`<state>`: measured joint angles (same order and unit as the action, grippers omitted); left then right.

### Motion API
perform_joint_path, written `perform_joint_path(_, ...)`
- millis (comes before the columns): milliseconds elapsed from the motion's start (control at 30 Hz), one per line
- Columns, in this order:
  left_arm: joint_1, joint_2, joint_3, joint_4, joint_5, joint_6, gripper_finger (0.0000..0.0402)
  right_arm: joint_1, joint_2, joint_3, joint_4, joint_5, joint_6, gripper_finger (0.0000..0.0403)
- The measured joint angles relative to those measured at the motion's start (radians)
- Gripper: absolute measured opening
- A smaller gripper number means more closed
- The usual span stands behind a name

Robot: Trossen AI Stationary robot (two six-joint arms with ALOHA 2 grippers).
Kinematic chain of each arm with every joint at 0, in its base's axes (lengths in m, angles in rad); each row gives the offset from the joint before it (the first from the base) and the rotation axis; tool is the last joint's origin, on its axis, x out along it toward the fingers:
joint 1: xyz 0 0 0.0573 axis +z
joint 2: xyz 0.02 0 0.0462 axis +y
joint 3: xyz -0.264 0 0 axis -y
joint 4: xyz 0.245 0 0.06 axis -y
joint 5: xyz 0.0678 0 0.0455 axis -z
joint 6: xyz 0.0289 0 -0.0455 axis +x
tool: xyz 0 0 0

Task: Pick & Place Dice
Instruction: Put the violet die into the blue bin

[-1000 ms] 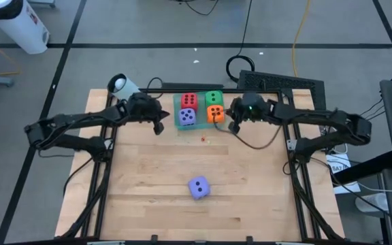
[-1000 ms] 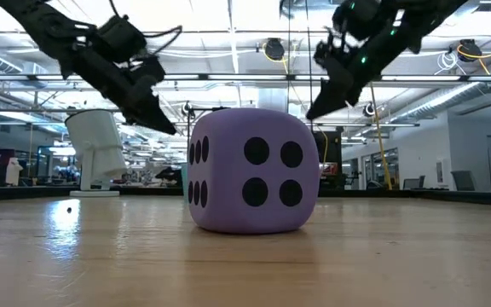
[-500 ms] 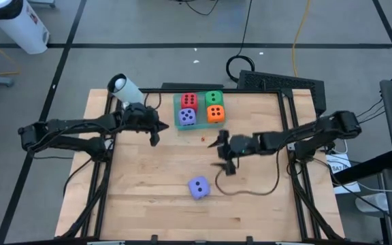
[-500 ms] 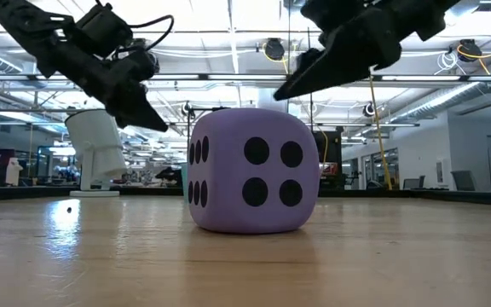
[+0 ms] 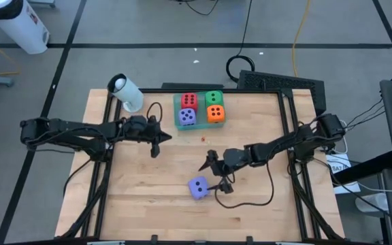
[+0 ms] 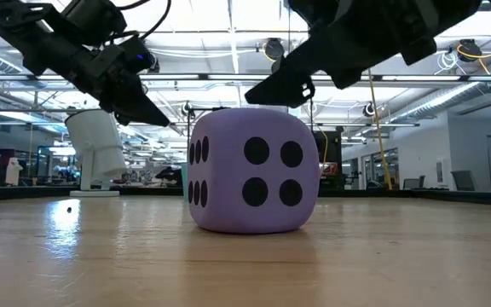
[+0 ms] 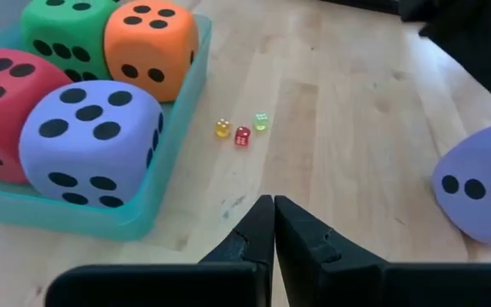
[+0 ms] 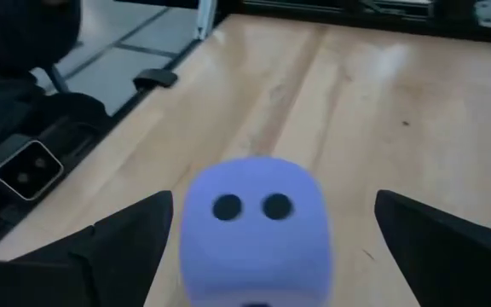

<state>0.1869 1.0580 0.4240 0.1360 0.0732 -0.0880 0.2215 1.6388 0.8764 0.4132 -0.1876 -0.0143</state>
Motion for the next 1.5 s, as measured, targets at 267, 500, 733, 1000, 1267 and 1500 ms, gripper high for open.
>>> perform_joint_path(267, -0.026, 0.000, 0.000, 0.000, -0.040, 0.000, 0.0019, 0.039, 0.123, 0.001, 0.120, 0.003, -0.037, 0.0400)
perform_joint_path(500, -0.026, 0.000, 0.000, 0.000, -0.040, 0.000, 0.0019, 0.041, 0.174, 0.002, 0.157, 0.034, -0.039, 0.0400)
perform_joint_path(733, -0.026, 0.000, 0.000, 0.003, -0.041, 0.000, 0.0019, 0.042, 0.189, 0.003, 0.152, 0.033, -0.067, 0.0400)
perform_joint_path(1000, -0.026, 0.000, 0.000, 0.003, -0.047, -0.002, 0.0019, 0.052, 0.190, 0.003, 0.150, -0.038, -0.139, 0.0383)
perform_joint_path(1267, -0.048, 0.000, 0.000, 0.002, -0.049, -0.012, 0.0019, 0.076, 0.178, -0.002, 0.206, -0.025, -0.159, 0.0375)
perform_joint_path(1500, -0.075, 0.000, 0.000, 0.002, -0.049, -0.012, 0.0019, 0.089, 0.160, -0.002, 0.227, 0.003, -0.174, 0.0398)
